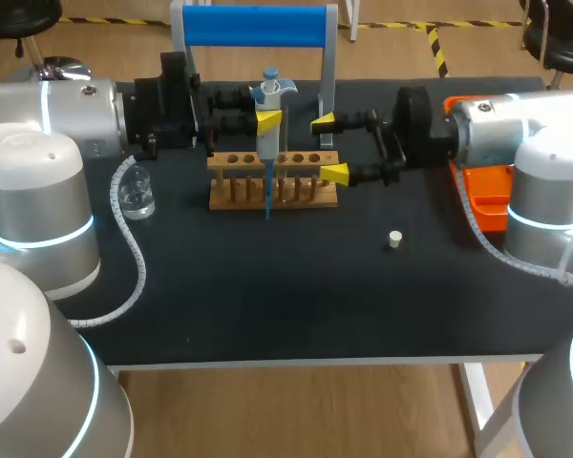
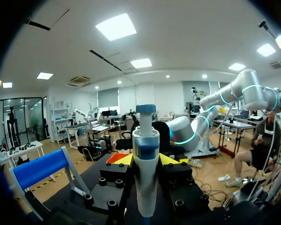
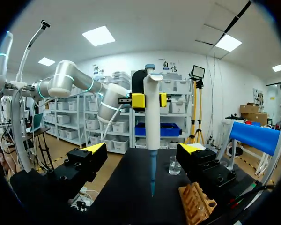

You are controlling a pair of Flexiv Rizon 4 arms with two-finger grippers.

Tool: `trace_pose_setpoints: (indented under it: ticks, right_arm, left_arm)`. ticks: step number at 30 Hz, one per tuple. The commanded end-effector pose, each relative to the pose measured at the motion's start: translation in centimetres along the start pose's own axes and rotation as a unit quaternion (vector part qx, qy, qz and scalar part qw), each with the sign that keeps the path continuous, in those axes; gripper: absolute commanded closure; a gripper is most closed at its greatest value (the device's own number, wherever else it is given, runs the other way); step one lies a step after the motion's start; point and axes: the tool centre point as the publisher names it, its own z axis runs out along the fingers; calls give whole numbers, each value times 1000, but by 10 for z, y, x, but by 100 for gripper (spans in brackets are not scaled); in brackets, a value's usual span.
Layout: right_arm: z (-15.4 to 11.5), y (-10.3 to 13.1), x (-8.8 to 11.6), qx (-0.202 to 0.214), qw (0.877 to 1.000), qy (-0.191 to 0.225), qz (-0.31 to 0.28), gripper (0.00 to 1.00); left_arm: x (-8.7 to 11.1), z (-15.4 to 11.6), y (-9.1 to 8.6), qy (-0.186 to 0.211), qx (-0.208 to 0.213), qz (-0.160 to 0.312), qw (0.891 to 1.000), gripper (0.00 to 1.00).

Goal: Invert the test tube, pick up the pipette, mount the tip to pipette, aspirate from beaker and dispense into the tube, eject the tip, return the pipette, and cap with the stopper.

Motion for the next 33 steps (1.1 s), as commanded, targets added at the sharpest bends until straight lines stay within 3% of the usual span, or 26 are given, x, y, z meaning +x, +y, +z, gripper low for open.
trace_pose_setpoints:
  ticks: [1,6,11,15,22,33]
  right_arm:
    - [14,7,2,-7,1000,-5,-1,0]
    - [32,12,2,5,1000,-13,-3,4]
    - [43,14,-2,13,1000,-20,12,18]
    - [49,16,-4,20,999,-27,9,21]
    - [54,15,-7,14,999,-32,9,23]
    - [63,14,-13,3,999,-36,10,40]
  left_arm:
    - [1,0,0,-2,1,1,1000,100]
    - [1,0,0,-2,1,1,1000,100]
    - [1,0,0,-2,1,1,1000,100]
    - [1,0,0,-2,1,1,1000,100]
    - [1,0,0,-2,1,1,1000,100]
    - [1,0,0,-2,1,1,1000,100]
